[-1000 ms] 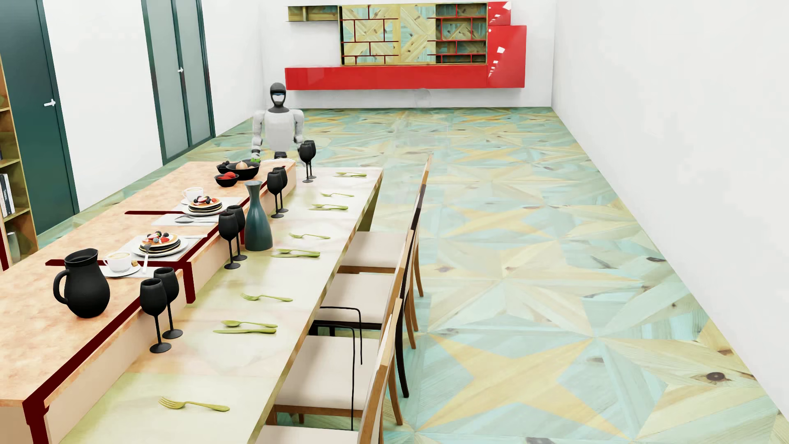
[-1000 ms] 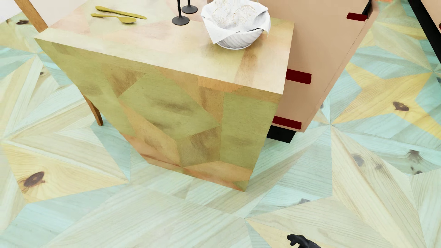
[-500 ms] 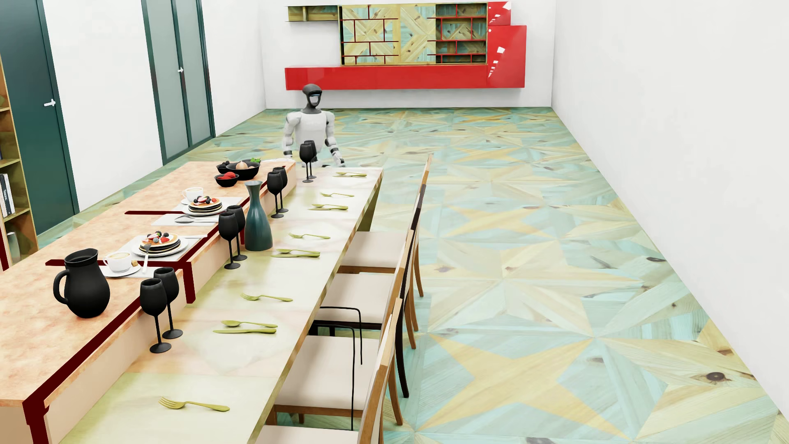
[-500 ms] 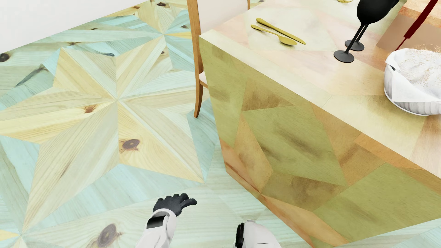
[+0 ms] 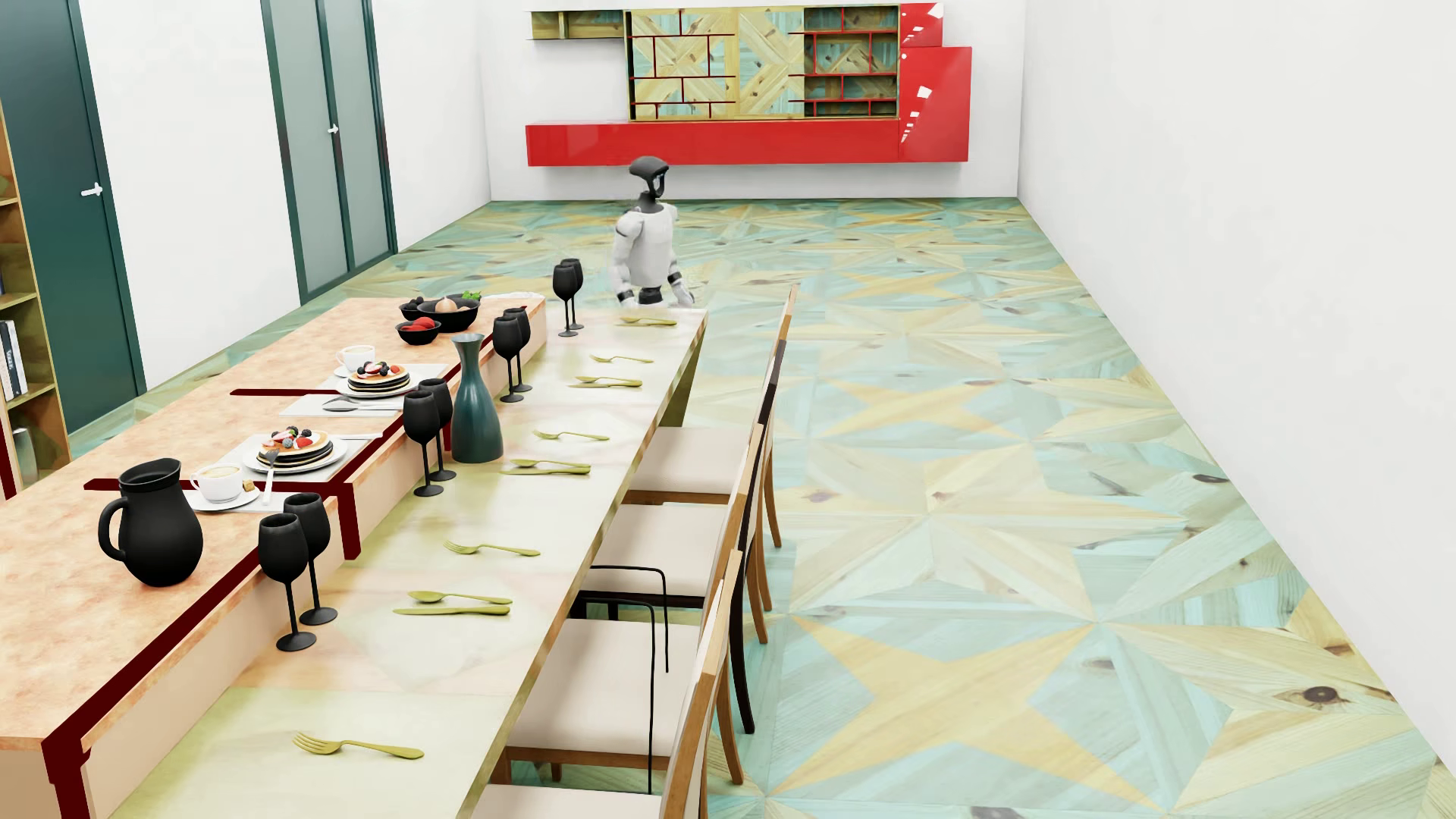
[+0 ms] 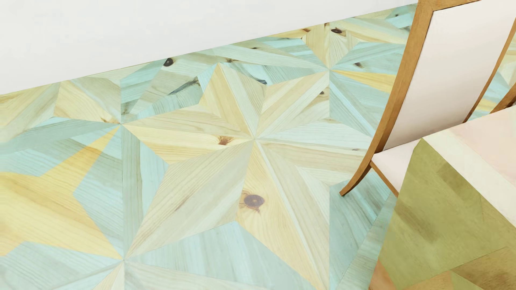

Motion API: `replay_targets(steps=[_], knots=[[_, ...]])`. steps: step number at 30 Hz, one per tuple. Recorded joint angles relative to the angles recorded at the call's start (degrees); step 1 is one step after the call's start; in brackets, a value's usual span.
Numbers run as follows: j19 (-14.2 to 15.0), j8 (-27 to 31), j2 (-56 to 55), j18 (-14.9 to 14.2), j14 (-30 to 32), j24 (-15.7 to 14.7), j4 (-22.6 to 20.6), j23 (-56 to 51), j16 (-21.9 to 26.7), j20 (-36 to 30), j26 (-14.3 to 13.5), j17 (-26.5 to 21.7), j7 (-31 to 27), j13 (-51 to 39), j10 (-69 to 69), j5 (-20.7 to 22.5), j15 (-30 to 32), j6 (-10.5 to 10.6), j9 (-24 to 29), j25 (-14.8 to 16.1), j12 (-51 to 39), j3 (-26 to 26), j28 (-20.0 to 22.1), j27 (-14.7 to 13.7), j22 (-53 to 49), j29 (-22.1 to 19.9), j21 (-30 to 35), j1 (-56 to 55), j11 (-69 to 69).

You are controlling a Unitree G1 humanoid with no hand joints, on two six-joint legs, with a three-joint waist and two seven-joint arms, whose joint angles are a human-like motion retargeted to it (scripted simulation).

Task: Go to the chair

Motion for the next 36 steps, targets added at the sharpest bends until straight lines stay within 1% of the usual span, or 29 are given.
replay_targets(steps=[1,3,5,7,9,10,11,12,13,14,15,16,17,18,19,20,21,22,23,24,25,26,27,28,29,30,32,33,36], knots=[[1.14,0.03,2.55,1.68,-1.13,0.96,5.44,-0.48,1.69,0.72,-0.27,-0.42,2.6,-1.31,2.36,0.46,-0.83,0.51,0.01,-1.21,1.83,0.72,-0.5,-1.78,-0.18,0.21,1.62,-3.86,-1.19],[3.36,1.44,7.14,5.46,-3.66,-0.34,13.28,-3.45,3.1,4.83,-0.31,-0.6,4.67,-4.33,0.12,1.81,-2.49,1.36,0.08,-2.78,5.55,2.63,-0.33,-5.87,-2.41,0.48,4.53,-10.63,-3.27],[5.42,4.65,10.24,6.98,-4.16,-3.64,18.4,-8.29,2.4,11.04,0.38,-0.64,6.32,-6.87,-10.53,2.58,-4.22,1.84,-0.03,-2.15,9.02,4.83,0.75,-8.41,-5.38,0.65,7.21,-15.19,-4.46],[7.3,9.5,12.16,7.68,-2.24,-6.16,19.18,-12.2,-0.43,16.25,1.26,-0.39,5.23,-9.41,-26.02,2.69,-5.22,1.98,-0.22,-0.37,11.92,7.12,2.11,-8.82,-7.93,0.93,9.47,-18.29,-5.34],[9.39,15.06,13.49,5.93,-1.81,-6.73,16.65,-14.33,-3.43,17.76,0.81,0.03,-2.68,-11.65,-38.84,2.21,-5.97,1.71,-0.36,0.58,13.45,8.91,1.96,-7.96,-8.74,1.22,11.9,-21.25,-5.83],[10.51,17.95,14.05,3.55,-1.4,-5.04,16.35,-15.07,-3.83,16.5,-0.49,0.33,-5.69,-12.1,-43.61,1.89,-6.52,1.54,-0.4,0.73,13.8,9.36,0.77,-7.83,-8.45,1.2,13.25,-22.09,-5.65],[11.72,21.03,14.53,-0.81,0.25,-2.95,17.15,-15.35,-3.83,15.43,-1.5,0.79,-8.25,-12.23,-47.41,1.74,-7.48,1.35,-0.4,0.93,13.98,9.49,0.61,-8.0,-8.56,1.12,14.61,-22.6,-5.36],[13.07,24.42,15.02,-1.06,2.84,-0.52,18.42,-15.4,-3.35,14.4,-2.04,1.23,-12.11,-11.77,-50.22,1.4,-9.21,1.11,-0.42,1.4,13.72,9.55,0.68,-8.0,-8.37,1.42,15.76,-22.48,-4.9],[14.33,28.38,15.04,1.29,4.82,0.59,19.69,-15.0,-3.0,14.48,-1.98,1.23,-17.08,-11.18,-51.13,0.84,-11.58,0.86,-0.47,1.78,13.19,9.48,1.21,-7.79,-8.3,1.93,16.87,-21.85,-3.57],[15.85,32.64,14.62,-2.17,8.37,0.46,20.67,-14.3,-2.29,15.08,-1.97,0.79,-21.78,-10.38,-49.42,0.29,-13.95,0.68,-0.54,2.14,12.36,9.16,1.21,-7.85,-7.97,2.15,17.95,-20.64,-1.2],[17.41,36.46,14.11,-6.41,6.54,0.64,20.58,-13.27,-1.35,15.29,-1.81,-0.44,-20.18,-9.35,-44.3,-0.62,-15.23,0.72,-0.48,1.97,10.88,8.29,1.39,-7.52,-7.13,2.3,18.47,-20.41,1.06],[17.99,40.07,13.73,-6.6,1.84,1.35,20.66,-12.06,-0.53,15.17,-1.16,-1.91,-17.92,-7.96,-38.14,-1.66,-14.53,0.52,-0.19,2.13,8.62,7.24,1.22,-6.91,-5.72,2.14,17.49,-20.84,2.78],[17.76,42.86,12.82,-6.63,-1.97,2.29,19.88,-10.39,0.0,15.61,-0.03,-2.57,-15.81,-5.69,-32.46,-3.21,-11.91,0.04,0.28,3.17,5.37,6.15,1.15,-4.79,-4.04,-0.32,13.47,-21.73,5.98],[15.76,43.89,11.97,-6.59,-4.19,3.43,18.77,-7.61,0.73,16.07,1.45,-0.99,-14.22,-3.04,-30.64,-4.56,-7.37,-0.54,0.63,5.15,1.66,5.49,0.82,-0.9,-3.12,-5.18,6.97,-21.0,8.16],[12.65,43.7,10.33,-5.71,-5.04,4.45,17.92,-4.8,1.24,16.53,3.95,2.1,-12.25,-0.51,-31.39,-5.6,-1.78,-0.94,0.78,8.93,-3.37,5.31,0.39,3.29,-2.53,-10.82,-0.62,-19.4,9.84],[9.95,42.08,8.18,-4.5,-4.91,5.06,17.67,-0.58,2.87,16.8,3.62,4.46,-9.77,0.38,-33.73,-6.78,3.01,-1.24,0.78,13.18,-7.13,5.47,0.33,7.57,-4.01,-14.3,-7.11,-17.16,11.34],[8.42,38.99,6.04,-3.43,-4.36,4.11,17.91,3.53,4.39,18.11,2.84,5.15,-7.12,1.06,-36.51,-7.85,4.32,-1.5,0.67,15.74,-10.18,5.76,2.03,10.12,-6.87,-14.63,-10.2,-15.06,12.0],[8.78,35.93,4.1,-2.46,-3.74,1.85,18.1,7.85,5.85,19.38,0.4,3.83,-4.68,2.23,-39.02,-8.29,2.78,-1.78,0.48,13.65,-12.48,5.92,4.15,11.29,-10.37,-9.45,-7.52,-13.49,12.42],[9.98,32.41,2.69,-1.6,-3.32,-1.71,18.26,10.72,7.33,20.67,-2.23,1.56,-2.62,3.86,-40.91,-8.36,2.39,-2.13,0.34,8.43,-14.56,6.01,5.32,8.69,-13.74,-2.46,-1.44,-12.32,12.23],[11.43,27.76,1.86,-0.9,-3.33,-4.83,18.27,11.86,9.47,20.62,-5.6,-0.96,-0.88,5.77,-41.66,-8.82,2.31,-2.58,0.26,2.4,-16.47,6.05,5.37,3.74,-16.6,4.23,4.77,-11.68,11.19],[12.32,23.52,1.79,-0.3,-3.66,-6.14,18.16,11.29,12.36,19.6,-8.39,-2.48,0.61,7.64,-41.81,-8.55,3.75,-3.2,0.22,-2.03,-18.31,6.01,4.69,0.0,-18.87,8.85,8.3,-11.26,8.64],[14.08,16.29,2.77,0.27,-3.94,-5.34,17.97,9.72,15.41,17.95,-10.27,-2.44,2.12,9.26,-42.2,-9.69,7.64,-3.94,0.15,-4.06,-20.28,6.11,3.72,-2.12,-20.76,10.93,8.84,-10.68,4.8],[12.79,4.88,5.15,0.76,-4.24,-3.67,17.49,7.94,17.76,16.46,-11.12,-1.19,3.78,10.66,-42.53,-13.43,7.35,-4.8,0.01,-3.56,-22.17,6.38,3.07,-2.52,-22.12,11.09,6.82,-10.04,2.46],[12.35,-6.25,8.56,1.2,-4.24,-1.36,17.04,6.65,19.04,15.69,-10.56,0.38,5.57,11.19,-43.52,-15.94,7.79,-5.65,-0.18,-2.35,-23.43,6.58,2.78,-2.74,-23.18,10.26,4.78,-9.11,-1.22],[11.26,-13.05,10.95,1.58,-4.06,0.43,16.6,5.9,19.03,15.75,-9.3,1.37,7.41,10.75,-44.89,-16.76,7.61,-6.37,-0.32,-1.25,-23.72,6.51,2.68,-3.06,-24.23,9.65,3.61,-7.93,-4.97],[12.45,-15.86,12.31,1.91,-3.78,1.19,16.18,5.15,17.78,16.52,-7.54,1.28,9.23,9.66,-46.17,-17.03,8.24,-6.95,-0.43,-1.75,-23.16,6.31,3.25,-3.43,-25.57,9.05,4.16,-6.78,-7.97],[15.59,-14.31,12.68,2.49,-3.5,1.66,15.57,2.6,14.18,16.99,-5.21,0.13,12.17,6.95,-47.63,-16.66,9.41,-7.74,-0.66,-3.58,-20.84,5.97,4.08,-4.28,-27.9,8.03,6.19,-5.49,-12.0],[16.3,-13.05,12.25,2.73,-3.47,1.43,15.39,0.91,12.34,16.47,-5.21,-0.33,13.47,5.69,-47.86,-16.59,9.87,-8.0,-0.75,-4.17,-19.58,5.96,3.44,-3.75,-28.19,6.36,6.46,-5.32,-13.2],[13.42,-10.94,8.84,2.77,-3.82,1.54,16.71,-4.02,8.05,13.1,-7.08,-0.74,16.24,2.55,-45.78,-16.21,10.16,-8.45,-0.47,-3.48,-16.17,6.22,0.49,-3.86,-27.41,-0.83,7.31,-7.04,-13.0]])
